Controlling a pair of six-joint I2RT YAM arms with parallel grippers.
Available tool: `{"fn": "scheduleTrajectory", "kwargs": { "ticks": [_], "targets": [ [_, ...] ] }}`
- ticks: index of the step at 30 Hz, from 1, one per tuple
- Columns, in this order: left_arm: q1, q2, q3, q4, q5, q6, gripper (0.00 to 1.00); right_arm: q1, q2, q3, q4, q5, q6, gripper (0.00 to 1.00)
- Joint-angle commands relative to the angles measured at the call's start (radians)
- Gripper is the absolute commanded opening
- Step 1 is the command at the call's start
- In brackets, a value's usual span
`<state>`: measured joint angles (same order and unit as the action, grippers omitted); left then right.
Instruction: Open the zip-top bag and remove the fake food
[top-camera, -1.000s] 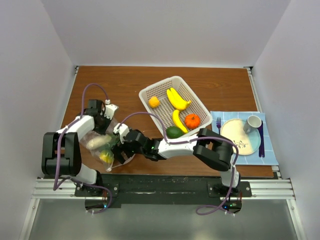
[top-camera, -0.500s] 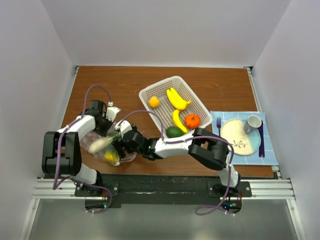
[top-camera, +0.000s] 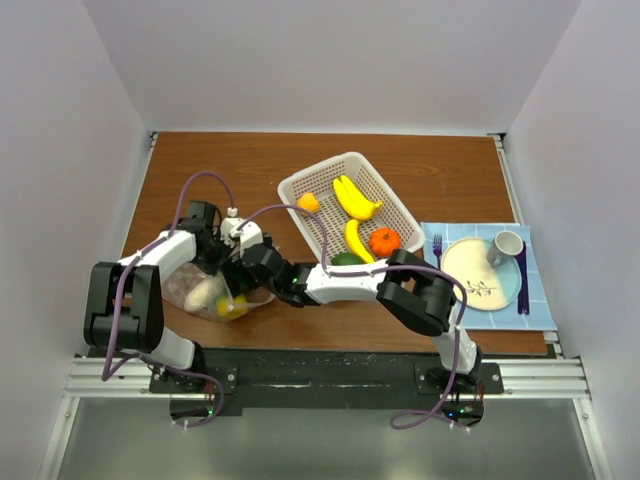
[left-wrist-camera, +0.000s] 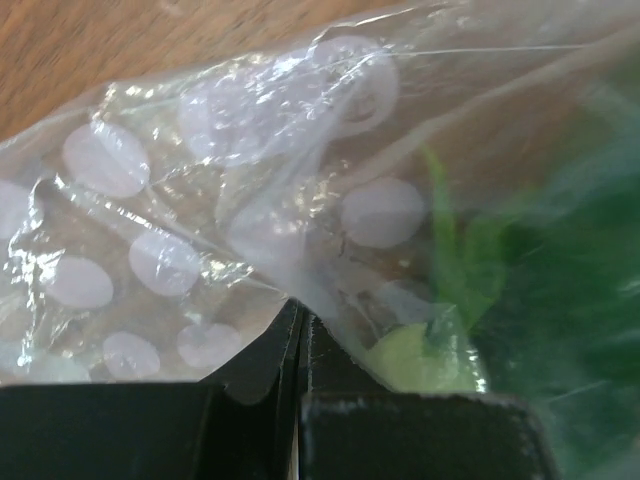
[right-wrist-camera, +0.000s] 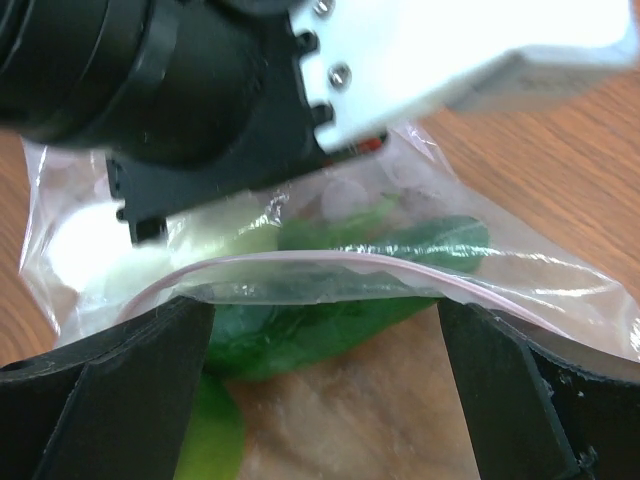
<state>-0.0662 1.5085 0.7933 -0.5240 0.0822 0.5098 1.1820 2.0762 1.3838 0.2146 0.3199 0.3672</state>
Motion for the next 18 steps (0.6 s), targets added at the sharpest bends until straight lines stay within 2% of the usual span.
{"fn": "scheduleTrajectory", "kwargs": {
  "ticks": [1, 14, 17, 18],
  "targets": [
    [-0.047, 0.007, -0.023, -0.094, 0.126, -0.001, 0.00, -0.001, 0.054, 0.066, -0.021, -0.013, 0.039, 0.99],
    [-0.049, -0.010, -0.049, -0.116, 0.188, 0.039, 0.00, -0.002, 0.186, 0.116, -0.093, 0.041, 0.041, 0.98],
    [-0.047, -0.002, -0.057, -0.087, 0.136, 0.029, 0.00, -0.002, 0.182, 0.084, -0.093, 0.059, 0.038, 0.95],
    [-0.043, 0.010, -0.058, -0.076, 0.087, 0.023, 0.00, -0.002, 0.165, 0.069, -0.089, 0.062, 0.038, 0.90]
  ]
}}
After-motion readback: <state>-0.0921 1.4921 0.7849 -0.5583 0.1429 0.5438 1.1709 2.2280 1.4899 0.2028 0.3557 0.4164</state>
